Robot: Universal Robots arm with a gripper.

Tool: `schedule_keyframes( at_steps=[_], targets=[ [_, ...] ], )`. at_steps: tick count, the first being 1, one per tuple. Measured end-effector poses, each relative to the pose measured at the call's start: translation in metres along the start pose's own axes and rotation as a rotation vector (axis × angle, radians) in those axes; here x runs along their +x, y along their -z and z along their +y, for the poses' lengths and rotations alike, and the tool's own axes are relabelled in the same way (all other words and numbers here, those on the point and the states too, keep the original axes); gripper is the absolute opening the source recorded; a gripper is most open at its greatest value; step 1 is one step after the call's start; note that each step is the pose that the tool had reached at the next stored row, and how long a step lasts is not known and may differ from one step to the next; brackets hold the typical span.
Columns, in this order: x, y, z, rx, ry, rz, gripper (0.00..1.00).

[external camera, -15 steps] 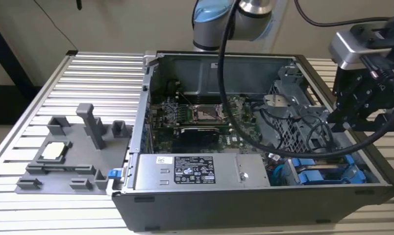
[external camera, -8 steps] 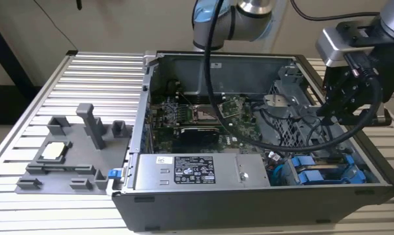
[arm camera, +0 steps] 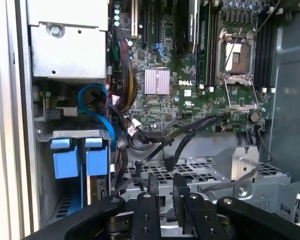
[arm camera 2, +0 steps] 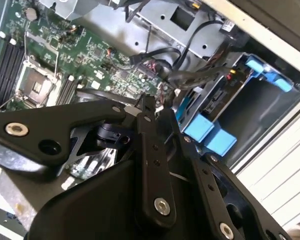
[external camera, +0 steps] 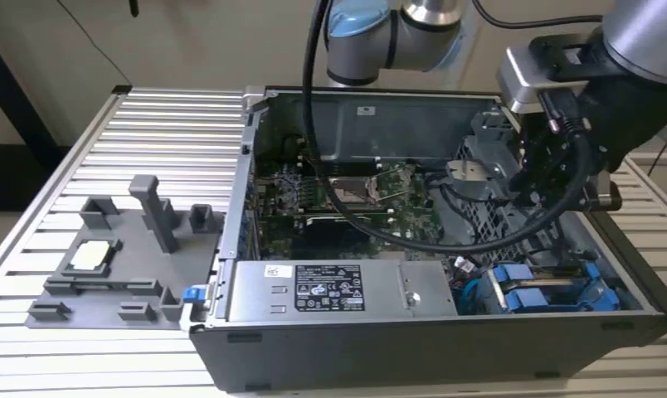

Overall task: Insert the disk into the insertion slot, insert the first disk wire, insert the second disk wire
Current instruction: 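Insert the first disk wire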

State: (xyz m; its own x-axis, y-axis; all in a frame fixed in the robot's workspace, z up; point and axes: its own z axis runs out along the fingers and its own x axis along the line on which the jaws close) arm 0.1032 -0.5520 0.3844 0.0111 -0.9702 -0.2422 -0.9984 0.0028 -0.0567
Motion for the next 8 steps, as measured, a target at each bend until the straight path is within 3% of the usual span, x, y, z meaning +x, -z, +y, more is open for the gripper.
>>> schedule_keyframes(
  at_steps=[3, 8],
  targets=[
    [0.0003, -0.0011, 0.0082, -0.0007, 0.003, -0.0118, 0.27],
    [0.0018, -0.0070, 0.0159, -0.0017, 0.007, -0.0136, 0.27]
  ],
)
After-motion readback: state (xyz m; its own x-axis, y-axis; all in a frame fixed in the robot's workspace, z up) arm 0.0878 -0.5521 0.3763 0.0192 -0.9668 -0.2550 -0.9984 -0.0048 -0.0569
